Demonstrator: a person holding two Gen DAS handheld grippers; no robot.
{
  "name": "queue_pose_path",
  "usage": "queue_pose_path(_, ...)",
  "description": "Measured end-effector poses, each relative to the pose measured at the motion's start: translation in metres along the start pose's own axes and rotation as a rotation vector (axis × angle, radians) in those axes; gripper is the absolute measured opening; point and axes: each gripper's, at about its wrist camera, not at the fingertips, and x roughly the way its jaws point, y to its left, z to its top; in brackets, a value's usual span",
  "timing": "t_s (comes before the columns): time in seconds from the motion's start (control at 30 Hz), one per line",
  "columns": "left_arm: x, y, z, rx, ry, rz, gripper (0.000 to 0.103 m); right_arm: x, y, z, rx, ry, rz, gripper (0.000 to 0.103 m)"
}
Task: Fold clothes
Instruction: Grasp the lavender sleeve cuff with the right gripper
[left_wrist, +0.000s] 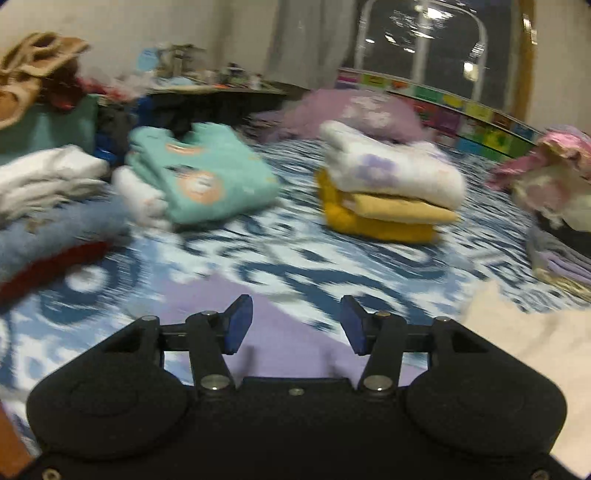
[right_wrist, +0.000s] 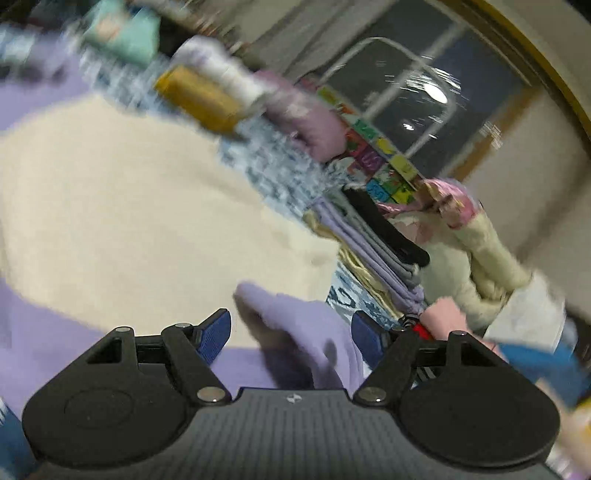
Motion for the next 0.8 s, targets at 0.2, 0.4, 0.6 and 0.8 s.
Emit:
queue_pose_path(0.2, 0.003, -0.033, -0.01, 0.082, 0.007, -0.062, 0.051, 0.023, 0.015, 0.007, -0.174, 0.065, -0.017, 0.035)
queue_pose_path(0.4, 0.002, -0.034, -0.008, 0.042, 0.009, -0.096, 0.051, 0.014, -0.049, 0.008, 0.236, 0.071, -0.016, 0.018)
queue_pose_path(0.6, 0.003, -0.04, -0.008, 0.013, 0.021, -0.134, 0.051, -0.014, -0.154, -0.06, 0.948, 0.004, -0.005, 0.018)
queue_pose_path(0.8, 0.005, -0.052, -0.009, -0.003, 0.032, -0.17, 0.051, -0.031, -0.201, -0.146, 1.391, -0.085, 0.062, 0.018)
